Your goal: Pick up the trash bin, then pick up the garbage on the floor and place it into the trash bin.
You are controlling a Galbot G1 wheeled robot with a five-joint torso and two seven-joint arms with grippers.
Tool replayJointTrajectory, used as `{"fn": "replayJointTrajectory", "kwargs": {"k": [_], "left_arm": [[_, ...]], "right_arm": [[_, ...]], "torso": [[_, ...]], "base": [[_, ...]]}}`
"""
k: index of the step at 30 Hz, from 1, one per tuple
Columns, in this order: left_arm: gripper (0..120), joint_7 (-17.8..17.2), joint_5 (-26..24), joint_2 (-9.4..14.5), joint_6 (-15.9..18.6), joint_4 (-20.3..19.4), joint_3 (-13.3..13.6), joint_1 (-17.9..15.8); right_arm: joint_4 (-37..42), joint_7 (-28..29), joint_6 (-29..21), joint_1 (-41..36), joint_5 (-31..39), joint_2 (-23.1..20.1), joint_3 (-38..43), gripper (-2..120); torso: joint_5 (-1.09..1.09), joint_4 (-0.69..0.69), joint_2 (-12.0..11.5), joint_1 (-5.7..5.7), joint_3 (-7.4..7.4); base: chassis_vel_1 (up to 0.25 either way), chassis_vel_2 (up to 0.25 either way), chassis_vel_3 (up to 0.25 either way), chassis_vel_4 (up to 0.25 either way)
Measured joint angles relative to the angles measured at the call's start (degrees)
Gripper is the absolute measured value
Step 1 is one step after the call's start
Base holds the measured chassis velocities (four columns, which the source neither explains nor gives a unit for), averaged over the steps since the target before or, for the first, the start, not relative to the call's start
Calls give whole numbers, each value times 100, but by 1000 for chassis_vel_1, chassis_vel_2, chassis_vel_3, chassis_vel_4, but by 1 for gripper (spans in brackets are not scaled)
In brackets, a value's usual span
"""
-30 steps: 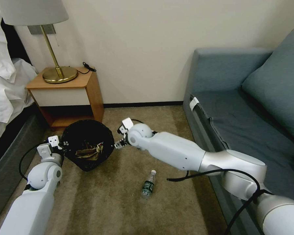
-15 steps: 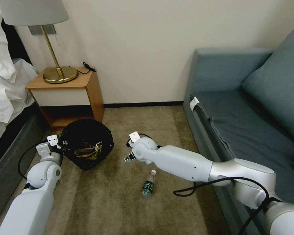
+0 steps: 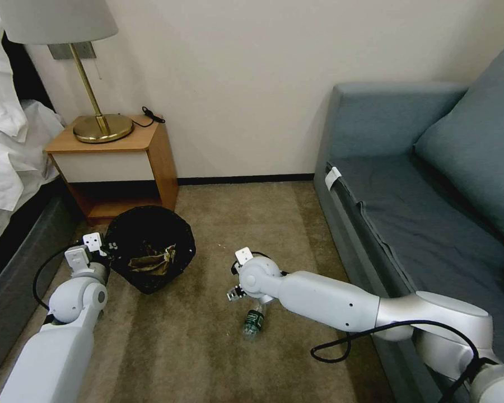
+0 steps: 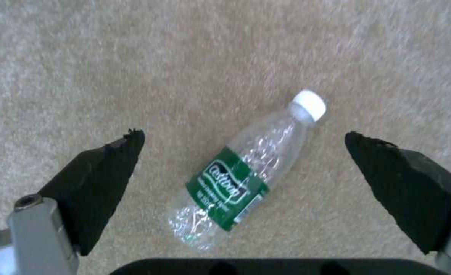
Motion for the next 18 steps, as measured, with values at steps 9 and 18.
{"fn": "replayJointTrajectory", "kwargs": {"k": [9,18], "left_arm": [[2,49,82,-21,-41,27,10,51],[2,62,135,-83,-67,38,18,104]], "right_arm": [[-198,-229,3,-532,-428,3,190,100],[-552,-605,6,-900,-798,96,408,100]], "torso": [[0,0,0,0,0],[0,1,0,0,0]], "base": [[0,0,0,0],[0,0,0,0]]}}
